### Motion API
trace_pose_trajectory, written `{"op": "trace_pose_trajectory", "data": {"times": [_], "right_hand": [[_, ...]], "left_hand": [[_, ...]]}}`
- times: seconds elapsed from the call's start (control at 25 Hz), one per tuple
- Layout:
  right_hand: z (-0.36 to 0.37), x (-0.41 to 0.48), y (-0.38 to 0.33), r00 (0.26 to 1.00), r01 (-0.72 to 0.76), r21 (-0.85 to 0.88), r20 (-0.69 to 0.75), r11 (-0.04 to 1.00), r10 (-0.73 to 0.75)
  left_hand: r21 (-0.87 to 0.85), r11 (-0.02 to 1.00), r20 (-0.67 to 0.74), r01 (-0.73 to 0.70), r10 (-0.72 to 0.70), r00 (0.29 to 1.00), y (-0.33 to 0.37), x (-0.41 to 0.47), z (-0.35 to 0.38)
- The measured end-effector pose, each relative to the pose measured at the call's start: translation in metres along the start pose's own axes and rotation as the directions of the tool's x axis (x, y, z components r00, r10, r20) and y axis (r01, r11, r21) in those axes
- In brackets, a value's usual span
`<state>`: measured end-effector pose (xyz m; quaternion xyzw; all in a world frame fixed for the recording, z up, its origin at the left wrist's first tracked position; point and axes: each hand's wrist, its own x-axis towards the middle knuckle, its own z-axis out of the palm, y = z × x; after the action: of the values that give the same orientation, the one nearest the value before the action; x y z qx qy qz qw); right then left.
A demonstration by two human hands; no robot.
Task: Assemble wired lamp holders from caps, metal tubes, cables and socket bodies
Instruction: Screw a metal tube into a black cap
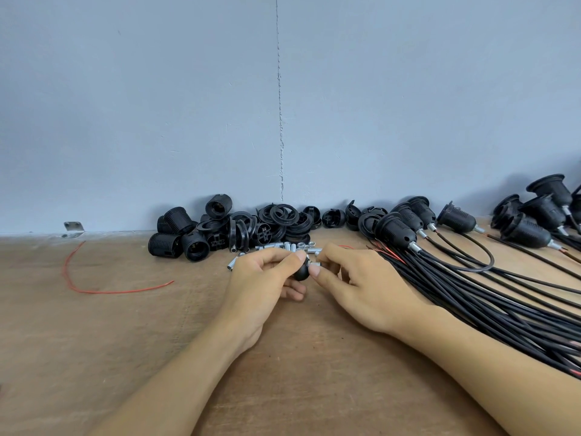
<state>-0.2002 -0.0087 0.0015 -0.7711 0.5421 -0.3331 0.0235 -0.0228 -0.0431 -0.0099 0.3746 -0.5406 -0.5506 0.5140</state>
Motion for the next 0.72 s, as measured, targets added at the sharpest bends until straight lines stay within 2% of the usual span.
{"op": "trace_pose_trajectory", "data": {"times": [0.2,0.4,0.48,0.56,0.72], "right_hand": [[-0.002,0.000,-0.007,0.999,-0.018,0.037,0.038,0.999,0.016],[-0.002,0.004,-0.015,0.977,-0.215,0.263,0.063,0.941,0.206],[-0.002,0.005,-0.018,0.952,-0.305,0.338,0.092,0.890,0.291],[-0.001,0.006,-0.020,0.922,-0.383,0.473,0.142,0.793,0.361],[-0.001,0.007,-0.024,0.885,-0.439,0.606,0.165,0.663,0.435]], "left_hand": [[0.064,0.998,0.014,-0.010,0.009,1.000,0.001,0.000,0.000],[0.089,0.995,0.011,-0.038,0.037,0.999,0.001,-0.002,0.000],[0.128,0.989,-0.007,-0.079,0.080,0.997,0.001,-0.004,0.002],[0.191,0.971,-0.034,-0.146,0.156,0.987,0.003,-0.006,0.004],[0.315,0.902,-0.055,-0.296,0.329,0.943,0.012,-0.011,0.010]]}}
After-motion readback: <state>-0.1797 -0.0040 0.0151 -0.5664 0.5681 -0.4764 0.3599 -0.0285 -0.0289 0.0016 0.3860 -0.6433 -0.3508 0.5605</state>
